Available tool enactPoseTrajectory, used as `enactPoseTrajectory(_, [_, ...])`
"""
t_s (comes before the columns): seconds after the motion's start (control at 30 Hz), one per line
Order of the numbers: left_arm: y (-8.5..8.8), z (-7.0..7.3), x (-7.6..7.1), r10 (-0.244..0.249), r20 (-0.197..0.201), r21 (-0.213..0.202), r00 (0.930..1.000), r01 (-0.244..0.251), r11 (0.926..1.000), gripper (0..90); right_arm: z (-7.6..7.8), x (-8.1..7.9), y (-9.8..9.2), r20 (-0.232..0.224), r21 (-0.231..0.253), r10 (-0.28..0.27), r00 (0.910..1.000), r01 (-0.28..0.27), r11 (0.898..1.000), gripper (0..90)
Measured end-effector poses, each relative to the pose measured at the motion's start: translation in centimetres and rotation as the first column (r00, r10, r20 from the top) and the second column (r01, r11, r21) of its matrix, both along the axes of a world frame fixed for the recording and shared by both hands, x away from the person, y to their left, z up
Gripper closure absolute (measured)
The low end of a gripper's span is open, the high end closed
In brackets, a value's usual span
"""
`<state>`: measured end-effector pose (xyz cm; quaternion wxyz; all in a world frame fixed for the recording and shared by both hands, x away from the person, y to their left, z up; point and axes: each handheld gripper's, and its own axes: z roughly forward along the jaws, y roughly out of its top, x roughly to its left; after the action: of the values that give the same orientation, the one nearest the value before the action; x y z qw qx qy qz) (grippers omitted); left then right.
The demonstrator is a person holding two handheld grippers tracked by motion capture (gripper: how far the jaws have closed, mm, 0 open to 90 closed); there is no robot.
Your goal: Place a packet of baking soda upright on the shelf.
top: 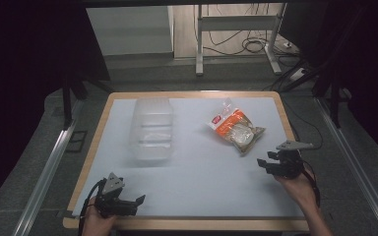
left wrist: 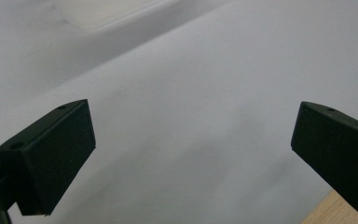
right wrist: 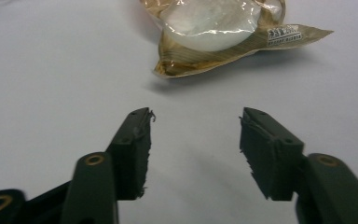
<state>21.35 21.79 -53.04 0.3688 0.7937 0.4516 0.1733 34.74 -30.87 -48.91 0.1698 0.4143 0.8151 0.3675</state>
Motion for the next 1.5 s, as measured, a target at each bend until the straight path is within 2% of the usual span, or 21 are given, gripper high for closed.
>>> enactPoseTrajectory(0.1, [-0.1, 0.0, 0.0, -0.002, 0.004, 0.007, 1.0000, 0.002, 1.0000, 0.0, -0.1, 1.1, 0.0, -0.020, -0.005, 0.010, 0.9997, -0.010, 1.000, 55.3])
enactPoseTrajectory(0.13, [-0.1, 0.0, 0.0, -0.002, 0.004, 0.007, 1.0000, 0.002, 1.0000, 0.0, -0.1, 1.1, 0.0, -0.020, -0.005, 0.010, 0.9997, -0.010, 1.000, 55.3])
enactPoseTrajectory(0.17, [-0.1, 0.0, 0.0, -0.002, 0.003, 0.011, 1.0000, 0.002, 0.9999, 0.0, -0.1, 1.2, 0.0, -0.021, -0.014, 0.013, 0.9997, -0.013, 1.000, 57.8])
enactPoseTrajectory(0.2, [-0.1, 0.0, 0.0, -0.002, 0.003, 0.012, 1.0000, 0.002, 0.9999, 0.0, -0.1, 1.9, 0.2, -0.018, -0.052, 0.014, 0.9998, -0.015, 0.999, 63.7])
enactPoseTrajectory(0.23, [-0.1, 0.0, 0.0, -0.002, 0.003, 0.012, 1.0000, 0.002, 0.9999, 0.0, 0.0, 2.1, 0.3, -0.018, -0.059, 0.010, 0.9998, -0.012, 0.998, 66.1])
enactPoseTrajectory(0.4, [-0.1, 0.0, 0.0, -0.003, 0.002, 0.011, 1.0000, 0.003, 0.9999, 0.0, 0.3, 3.5, 0.5, -0.021, -0.068, -0.001, 0.9998, 0.000, 0.998, 74.3])
enactPoseTrajectory(0.53, [-0.2, 0.0, 0.0, -0.008, 0.002, 0.022, 1.0000, 0.008, 0.9997, 0.0, 0.7, 5.2, 0.8, 0.002, -0.081, -0.008, 1.0000, 0.008, 0.997, 85.1])
enactPoseTrajectory(0.93, [-0.4, -0.1, 0.0, -0.012, 0.002, 0.041, 0.9999, 0.012, 0.9991, 0.0, 0.4, 9.2, 1.2, 0.045, -0.087, -0.051, 0.9977, 0.055, 0.995, 87.3])
enactPoseTrajectory(1.07, [-0.4, -0.1, 0.0, -0.011, 0.002, 0.038, 0.9999, 0.011, 0.9992, 0.0, 0.2, 11.6, 1.8, 0.053, -0.104, -0.067, 0.9963, 0.072, 0.992, 87.2])
enactPoseTrajectory(1.13, [-0.4, -0.1, 0.0, -0.012, 0.002, 0.038, 0.9999, 0.012, 0.9992, 0.0, 0.2, 11.9, 1.9, 0.054, -0.108, -0.071, 0.9960, 0.076, 0.991, 87.1])
enactPoseTrajectory(1.17, [-0.4, -0.1, 0.0, -0.013, 0.002, 0.040, 0.9999, 0.013, 0.9991, 0.0, 0.0, 12.9, 2.1, 0.049, -0.116, -0.076, 0.9959, 0.081, 0.990, 87.0])
enactPoseTrajectory(1.33, [-0.4, -0.1, 0.0, -0.014, 0.002, 0.043, 0.9999, 0.014, 0.9990, 0.0, -0.6, 14.3, 2.5, 0.035, -0.141, -0.077, 0.9965, 0.081, 0.987, 86.0])
enactPoseTrajectory(1.43, [-0.4, -0.1, 0.0, -0.013, 0.002, 0.042, 0.9999, 0.013, 0.9990, 0.0, -1.2, 15.0, 2.9, 0.029, -0.194, -0.083, 0.9961, 0.088, 0.977, 85.4])
enactPoseTrajectory(1.5, [-0.4, -0.1, 0.0, -0.015, 0.002, 0.043, 0.9999, 0.015, 0.9990, 0.0, -1.5, 15.5, 2.7, 0.023, -0.187, -0.098, 0.9949, 0.101, 0.977, 85.2])
